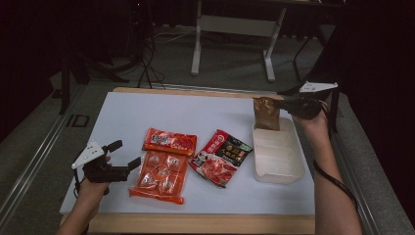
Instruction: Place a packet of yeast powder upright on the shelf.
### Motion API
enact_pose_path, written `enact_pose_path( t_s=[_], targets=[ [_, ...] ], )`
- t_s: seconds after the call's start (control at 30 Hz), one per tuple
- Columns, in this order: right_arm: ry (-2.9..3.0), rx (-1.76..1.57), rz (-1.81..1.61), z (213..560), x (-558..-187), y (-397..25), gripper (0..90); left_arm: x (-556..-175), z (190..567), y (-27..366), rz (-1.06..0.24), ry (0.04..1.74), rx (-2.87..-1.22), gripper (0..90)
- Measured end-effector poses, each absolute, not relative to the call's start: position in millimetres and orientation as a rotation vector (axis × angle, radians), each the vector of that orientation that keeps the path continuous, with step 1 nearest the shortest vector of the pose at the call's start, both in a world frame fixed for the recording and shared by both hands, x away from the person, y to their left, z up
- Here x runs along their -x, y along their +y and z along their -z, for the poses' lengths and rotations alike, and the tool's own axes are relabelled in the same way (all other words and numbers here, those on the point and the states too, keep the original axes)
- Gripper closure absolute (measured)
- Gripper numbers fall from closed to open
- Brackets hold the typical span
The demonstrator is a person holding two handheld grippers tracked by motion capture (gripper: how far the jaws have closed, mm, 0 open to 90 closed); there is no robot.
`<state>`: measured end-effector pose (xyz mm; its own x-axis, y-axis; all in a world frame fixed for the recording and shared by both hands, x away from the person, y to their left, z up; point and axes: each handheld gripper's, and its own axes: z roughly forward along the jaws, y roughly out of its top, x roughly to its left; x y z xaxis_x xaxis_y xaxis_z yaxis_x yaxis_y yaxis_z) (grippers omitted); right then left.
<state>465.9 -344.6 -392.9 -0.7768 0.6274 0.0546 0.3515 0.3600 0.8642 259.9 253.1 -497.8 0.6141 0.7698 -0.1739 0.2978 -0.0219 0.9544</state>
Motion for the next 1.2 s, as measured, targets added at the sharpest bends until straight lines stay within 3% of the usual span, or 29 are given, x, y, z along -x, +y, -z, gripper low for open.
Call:
enact_pose_path(
  t_s=[0.57,0.87,1.2],
  targets=[
    [2.234,-1.050,-1.348,414.3,-462.5,-374.5,83.4,-258.9,498.7,249.1,-0.413,0.918,-1.614,1.3],
    [2.198,-1.053,-1.319,395.9,-453.1,-371.5,62.2,-259.6,497.0,246.2,-0.384,0.926,-1.650,1.5],
    [2.145,-1.099,-1.299,368.7,-437.4,-359.4,48.5,-258.7,492.8,244.9,-0.348,0.930,-1.681,1.5]
  ],
)
